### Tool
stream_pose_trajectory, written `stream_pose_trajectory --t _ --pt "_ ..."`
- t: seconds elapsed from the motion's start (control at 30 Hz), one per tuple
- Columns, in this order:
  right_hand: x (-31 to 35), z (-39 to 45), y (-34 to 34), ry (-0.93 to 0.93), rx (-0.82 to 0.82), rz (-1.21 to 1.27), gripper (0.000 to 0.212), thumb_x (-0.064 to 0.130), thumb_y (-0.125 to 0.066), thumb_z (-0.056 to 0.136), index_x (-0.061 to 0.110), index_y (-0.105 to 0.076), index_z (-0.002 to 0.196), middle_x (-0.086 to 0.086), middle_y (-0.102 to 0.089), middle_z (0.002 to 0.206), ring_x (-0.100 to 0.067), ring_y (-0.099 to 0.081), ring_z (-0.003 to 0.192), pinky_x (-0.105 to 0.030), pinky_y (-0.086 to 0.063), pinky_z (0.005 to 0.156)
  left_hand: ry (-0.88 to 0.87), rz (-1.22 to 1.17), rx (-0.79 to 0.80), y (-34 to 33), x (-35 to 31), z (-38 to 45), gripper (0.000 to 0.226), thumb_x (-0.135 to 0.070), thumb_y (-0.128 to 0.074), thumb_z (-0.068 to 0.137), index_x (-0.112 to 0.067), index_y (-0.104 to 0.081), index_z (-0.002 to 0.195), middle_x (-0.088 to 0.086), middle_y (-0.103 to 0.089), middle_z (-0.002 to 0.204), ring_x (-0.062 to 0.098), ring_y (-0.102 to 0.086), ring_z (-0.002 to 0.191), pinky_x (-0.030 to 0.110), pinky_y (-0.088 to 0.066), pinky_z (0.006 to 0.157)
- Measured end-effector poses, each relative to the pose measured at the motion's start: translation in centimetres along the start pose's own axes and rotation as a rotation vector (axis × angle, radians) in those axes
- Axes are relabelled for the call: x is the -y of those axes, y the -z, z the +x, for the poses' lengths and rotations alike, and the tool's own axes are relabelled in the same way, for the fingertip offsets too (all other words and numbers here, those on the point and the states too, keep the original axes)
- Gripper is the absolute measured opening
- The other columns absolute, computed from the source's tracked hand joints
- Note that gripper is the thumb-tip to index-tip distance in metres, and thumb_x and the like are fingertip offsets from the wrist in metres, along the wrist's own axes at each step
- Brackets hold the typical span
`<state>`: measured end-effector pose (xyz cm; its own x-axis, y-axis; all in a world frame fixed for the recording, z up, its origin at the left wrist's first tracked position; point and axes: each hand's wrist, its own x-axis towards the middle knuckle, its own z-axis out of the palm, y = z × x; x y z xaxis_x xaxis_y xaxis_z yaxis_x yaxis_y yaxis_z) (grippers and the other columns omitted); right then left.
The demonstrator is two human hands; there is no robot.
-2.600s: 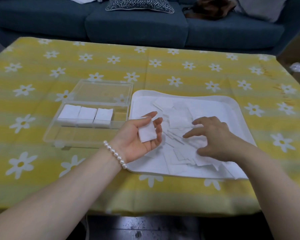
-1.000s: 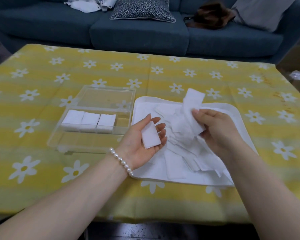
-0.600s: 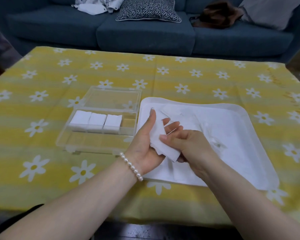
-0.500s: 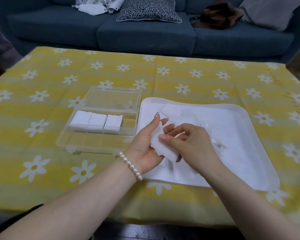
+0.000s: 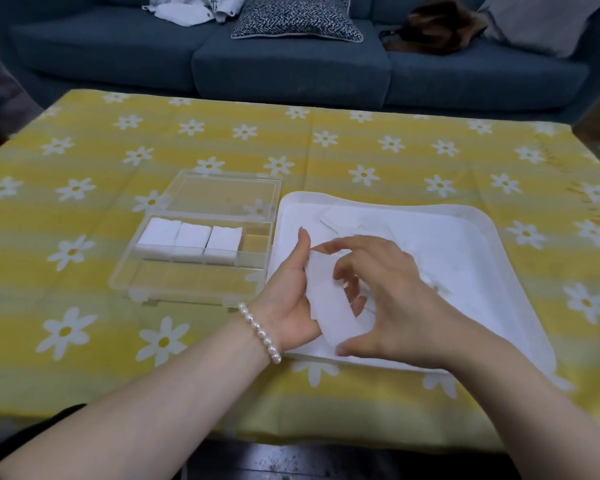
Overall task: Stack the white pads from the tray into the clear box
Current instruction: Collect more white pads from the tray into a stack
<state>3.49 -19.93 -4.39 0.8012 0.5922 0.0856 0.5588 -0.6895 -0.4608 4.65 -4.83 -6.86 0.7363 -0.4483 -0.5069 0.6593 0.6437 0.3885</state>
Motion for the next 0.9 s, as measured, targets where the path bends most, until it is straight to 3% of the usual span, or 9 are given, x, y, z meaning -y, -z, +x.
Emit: stream_pose_trajectory --t 0.07,0.2,0.3,0.4,0.53,0.67,0.8,0.9 --pt "0.0 0.2 -0.6 0.02 -0.01 -0.026 0.073 0.05 -0.074 0.044 0.036 -0.035 0.104 0.006 -0.036 0.143 -0.02 -0.023 0.138 -0.037 -0.024 0.105 0.007 0.025 0.027 -0.2 0.2 -0.2 0.049 -0.064 -0.036 0.089 -0.023 -0.058 0.106 0.003 -0.062 0.085 0.02 -0.061 0.079 0.032 -0.052 0.076" --pt "0.0 0.3 -1.1 0.032 -0.063 -0.029 0.071 0.049 -0.071 0.048 0.032 -0.036 0.108 0.007 -0.038 0.141 -0.018 -0.02 0.139 -0.035 -0.022 0.105 -0.003 0.028 0.068 -0.3 0.2 -0.4 0.037 -0.056 -0.034 0.094 -0.028 -0.047 0.114 0.002 -0.067 0.082 0.019 -0.067 0.074 0.031 -0.055 0.069" --pt "0.0 0.4 -1.1 0.019 -0.135 0.001 0.067 0.053 -0.067 0.055 0.032 -0.038 0.112 0.007 -0.044 0.137 -0.017 -0.024 0.138 -0.033 -0.021 0.104 0.025 0.025 0.051 -0.1 0.2 -0.4 0.044 -0.058 -0.037 0.092 -0.025 -0.059 0.111 0.003 -0.066 0.089 0.021 -0.065 0.082 0.034 -0.056 0.072" --pt "0.1 0.4 -1.1 0.018 -0.163 0.017 0.067 0.061 -0.06 0.059 0.034 -0.039 0.118 0.005 -0.047 0.135 -0.017 -0.026 0.136 -0.033 -0.019 0.103 0.03 0.016 0.065 -0.1 0.3 -0.3 0.058 -0.065 -0.038 0.088 -0.018 -0.072 0.09 0.004 -0.067 0.084 0.021 -0.064 0.08 0.033 -0.057 0.068" --pt "-0.1 0.4 -1.3 0.015 -0.149 -0.098 0.083 0.068 -0.053 0.064 0.021 -0.048 0.133 -0.003 -0.043 0.143 -0.025 -0.029 0.136 -0.039 -0.021 0.105 -0.007 0.026 0.062 -0.5 0.2 -0.3 0.059 -0.071 -0.036 0.085 -0.023 -0.066 0.102 0.006 -0.068 0.084 0.022 -0.068 0.075 0.033 -0.057 0.067" --pt "-0.3 0.4 -1.3 -0.032 -0.147 -0.176 0.093 0.072 -0.048 0.065 0.017 -0.042 0.14 -0.007 -0.035 0.149 -0.029 -0.028 0.138 -0.042 -0.019 0.107 0.0 -0.001 0.021 -0.4 0.2 -0.2 0.056 -0.066 -0.042 0.086 -0.021 -0.071 0.1 0.006 -0.068 0.098 0.023 -0.067 0.09 0.037 -0.055 0.081" --pt "-0.5 0.4 -1.1 -0.012 -0.115 -0.118 0.1 0.08 -0.054 0.052 0.025 -0.045 0.135 -0.003 -0.034 0.148 -0.023 -0.021 0.139 -0.037 -0.015 0.107 -0.018 0.003 0.007 -0.1 0.1 0.0 0.048 -0.064 -0.045 0.085 -0.021 -0.067 0.089 0.005 -0.068 0.085 0.021 -0.066 0.082 0.035 -0.056 0.076" --pt "-0.8 0.4 -1.3 0.048 -0.111 -0.143 0.083 0.072 -0.061 0.049 0.028 -0.051 0.119 -0.005 -0.039 0.144 -0.023 -0.021 0.137 -0.04 -0.021 0.103 -0.03 0.028 0.006 -0.2 0.2 -0.2 0.045 -0.063 -0.045 0.085 -0.021 -0.058 0.096 0.005 -0.066 0.078 0.02 -0.067 0.072 0.033 -0.056 0.071"
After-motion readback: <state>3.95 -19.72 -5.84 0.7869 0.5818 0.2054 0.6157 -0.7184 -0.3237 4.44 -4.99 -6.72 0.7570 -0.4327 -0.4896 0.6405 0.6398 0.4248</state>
